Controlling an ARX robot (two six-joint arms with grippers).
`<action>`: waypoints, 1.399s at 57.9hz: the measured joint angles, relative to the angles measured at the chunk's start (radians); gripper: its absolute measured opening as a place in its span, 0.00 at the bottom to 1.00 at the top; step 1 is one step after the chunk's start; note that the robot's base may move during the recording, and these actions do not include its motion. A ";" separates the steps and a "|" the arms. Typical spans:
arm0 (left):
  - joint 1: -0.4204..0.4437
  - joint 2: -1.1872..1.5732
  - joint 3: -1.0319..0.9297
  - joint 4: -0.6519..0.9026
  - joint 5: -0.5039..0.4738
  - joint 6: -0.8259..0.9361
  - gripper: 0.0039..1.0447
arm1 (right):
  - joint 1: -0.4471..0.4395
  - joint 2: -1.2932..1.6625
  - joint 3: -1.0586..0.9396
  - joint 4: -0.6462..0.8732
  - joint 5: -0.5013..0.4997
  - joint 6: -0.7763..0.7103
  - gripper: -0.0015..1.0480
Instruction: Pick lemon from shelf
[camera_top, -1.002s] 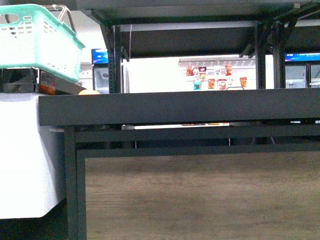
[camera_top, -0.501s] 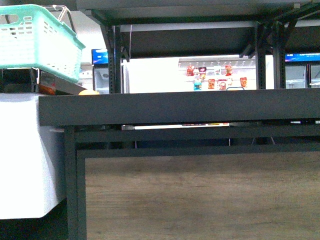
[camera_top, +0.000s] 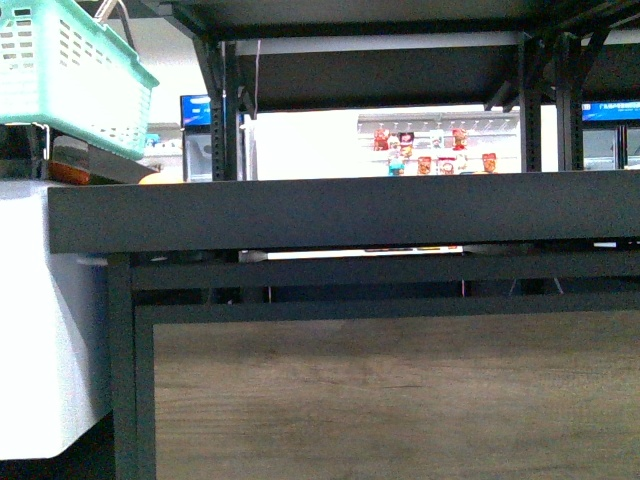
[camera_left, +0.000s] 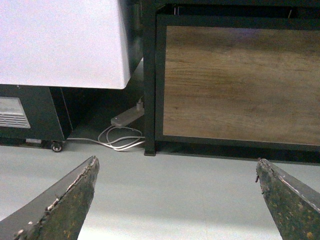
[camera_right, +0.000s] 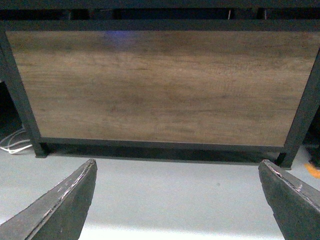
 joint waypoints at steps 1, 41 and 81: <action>0.000 0.000 0.000 0.000 0.000 0.000 0.92 | 0.000 0.000 0.000 0.000 0.000 0.000 0.93; 0.000 0.000 0.000 0.000 0.001 0.000 0.92 | 0.000 0.000 0.000 0.000 0.000 0.000 0.93; 0.000 0.000 0.000 0.000 0.000 0.000 0.92 | 0.000 0.000 0.000 0.000 0.000 0.000 0.93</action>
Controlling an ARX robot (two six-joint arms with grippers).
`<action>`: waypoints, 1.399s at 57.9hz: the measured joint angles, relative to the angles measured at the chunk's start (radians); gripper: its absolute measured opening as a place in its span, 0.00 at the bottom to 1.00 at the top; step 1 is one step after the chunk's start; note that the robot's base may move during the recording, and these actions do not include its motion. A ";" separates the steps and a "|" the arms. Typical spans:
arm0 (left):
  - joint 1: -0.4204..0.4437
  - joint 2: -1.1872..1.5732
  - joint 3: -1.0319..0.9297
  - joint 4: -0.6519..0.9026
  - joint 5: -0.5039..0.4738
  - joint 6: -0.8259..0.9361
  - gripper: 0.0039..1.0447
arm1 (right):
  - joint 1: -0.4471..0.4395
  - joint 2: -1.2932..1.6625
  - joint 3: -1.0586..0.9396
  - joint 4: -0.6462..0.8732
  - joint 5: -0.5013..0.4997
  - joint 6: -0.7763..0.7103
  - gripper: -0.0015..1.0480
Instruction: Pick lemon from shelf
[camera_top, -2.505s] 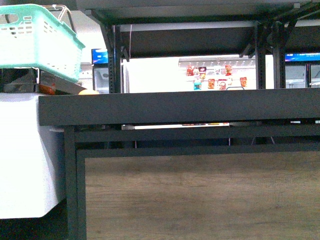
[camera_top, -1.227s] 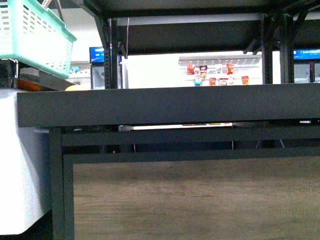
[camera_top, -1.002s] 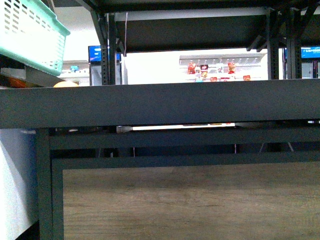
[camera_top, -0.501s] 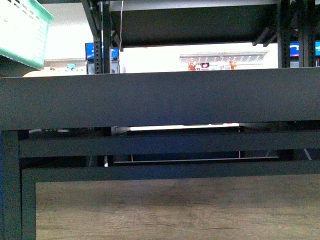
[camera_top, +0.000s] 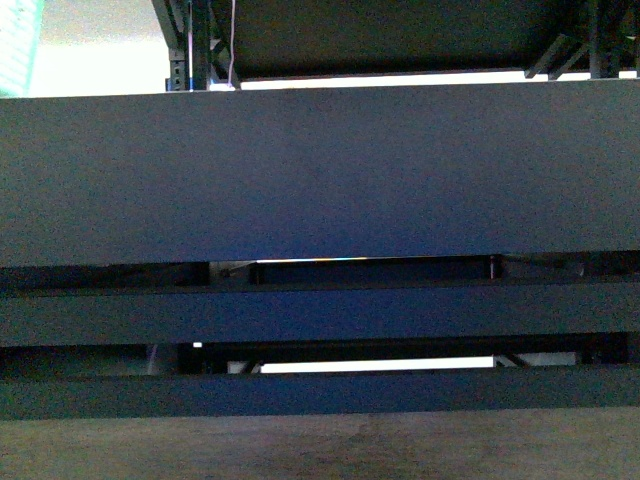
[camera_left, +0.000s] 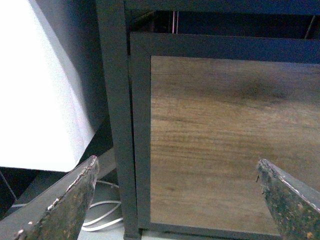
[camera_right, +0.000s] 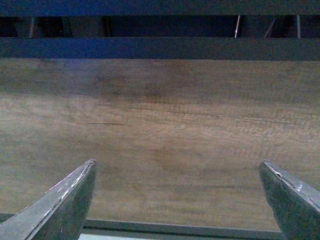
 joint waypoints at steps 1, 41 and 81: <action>0.000 0.000 0.000 0.000 0.000 0.000 0.92 | 0.000 0.000 0.000 0.000 0.000 0.000 0.93; 0.000 0.000 0.000 0.000 0.001 0.000 0.92 | 0.000 0.001 0.000 0.000 0.002 0.000 0.93; 0.000 0.000 0.000 0.000 0.000 0.000 0.92 | 0.000 0.001 0.000 0.000 0.000 0.000 0.93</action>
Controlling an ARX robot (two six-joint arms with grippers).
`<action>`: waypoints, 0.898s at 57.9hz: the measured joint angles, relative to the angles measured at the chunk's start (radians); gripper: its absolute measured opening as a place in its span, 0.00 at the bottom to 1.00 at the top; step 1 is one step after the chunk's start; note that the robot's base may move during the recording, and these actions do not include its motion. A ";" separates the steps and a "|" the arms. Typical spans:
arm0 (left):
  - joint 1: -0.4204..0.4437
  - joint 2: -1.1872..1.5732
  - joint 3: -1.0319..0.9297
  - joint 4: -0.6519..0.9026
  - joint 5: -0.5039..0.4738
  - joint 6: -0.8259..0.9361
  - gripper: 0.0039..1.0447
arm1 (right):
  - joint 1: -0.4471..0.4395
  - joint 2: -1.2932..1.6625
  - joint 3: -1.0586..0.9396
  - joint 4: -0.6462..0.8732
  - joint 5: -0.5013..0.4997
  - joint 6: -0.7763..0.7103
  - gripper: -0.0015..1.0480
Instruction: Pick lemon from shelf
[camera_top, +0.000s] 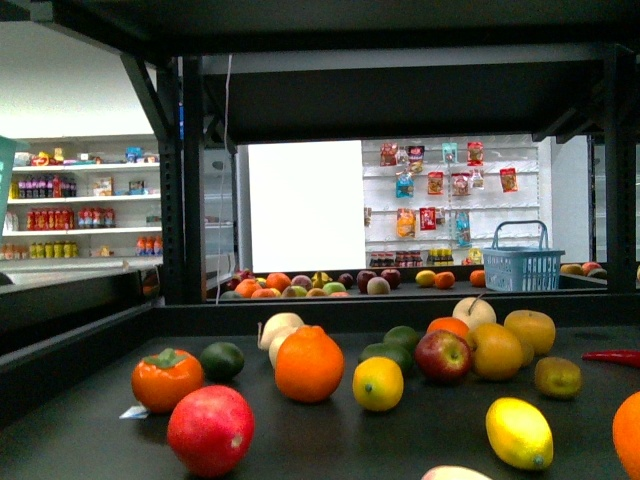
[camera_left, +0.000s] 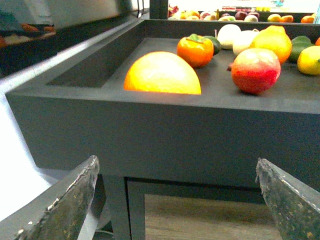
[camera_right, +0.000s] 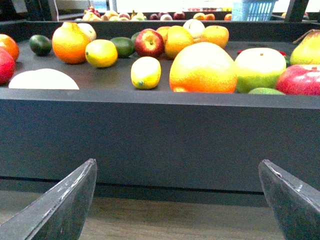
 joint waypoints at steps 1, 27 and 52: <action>0.000 0.000 0.000 0.000 0.000 -0.001 0.92 | 0.000 0.000 0.000 0.000 0.001 0.000 0.93; 0.000 0.000 0.000 0.000 0.000 0.000 0.92 | 0.000 0.000 0.000 0.000 0.000 0.000 0.93; 0.000 0.000 0.000 0.000 0.000 0.000 0.92 | 0.000 0.000 0.000 0.000 0.001 0.000 0.93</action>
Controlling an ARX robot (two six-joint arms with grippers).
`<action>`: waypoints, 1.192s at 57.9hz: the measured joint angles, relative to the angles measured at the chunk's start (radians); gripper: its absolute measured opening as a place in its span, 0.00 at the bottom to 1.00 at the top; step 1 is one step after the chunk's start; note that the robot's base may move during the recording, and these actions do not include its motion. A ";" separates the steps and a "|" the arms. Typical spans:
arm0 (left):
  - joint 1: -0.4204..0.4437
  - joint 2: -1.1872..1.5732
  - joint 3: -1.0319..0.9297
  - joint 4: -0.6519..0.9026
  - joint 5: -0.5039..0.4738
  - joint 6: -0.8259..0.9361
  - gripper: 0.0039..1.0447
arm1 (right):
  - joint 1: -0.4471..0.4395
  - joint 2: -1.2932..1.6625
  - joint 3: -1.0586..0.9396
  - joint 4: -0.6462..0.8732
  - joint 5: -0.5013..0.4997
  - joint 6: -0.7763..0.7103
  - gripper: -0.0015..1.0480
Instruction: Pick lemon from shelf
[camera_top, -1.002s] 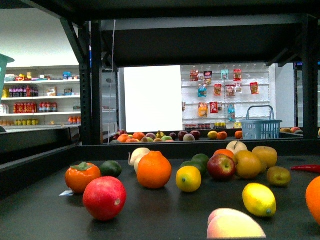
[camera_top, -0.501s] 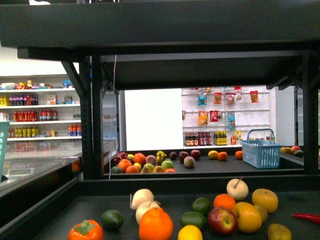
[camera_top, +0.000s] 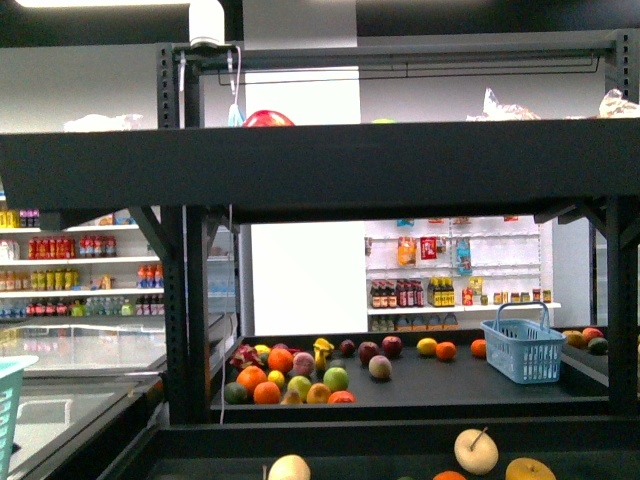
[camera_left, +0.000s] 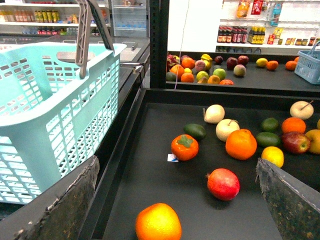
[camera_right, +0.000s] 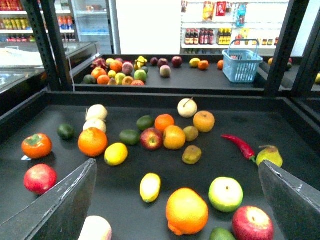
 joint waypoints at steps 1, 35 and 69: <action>0.000 0.000 0.000 0.000 0.000 -0.001 0.92 | 0.000 0.000 0.000 0.000 0.000 0.000 0.93; -0.003 0.030 0.022 -0.072 0.005 -0.078 0.92 | 0.000 0.000 0.000 0.000 0.000 0.000 0.93; 0.608 1.143 0.634 0.272 0.676 -0.919 0.92 | 0.000 0.000 0.000 0.000 0.000 0.000 0.93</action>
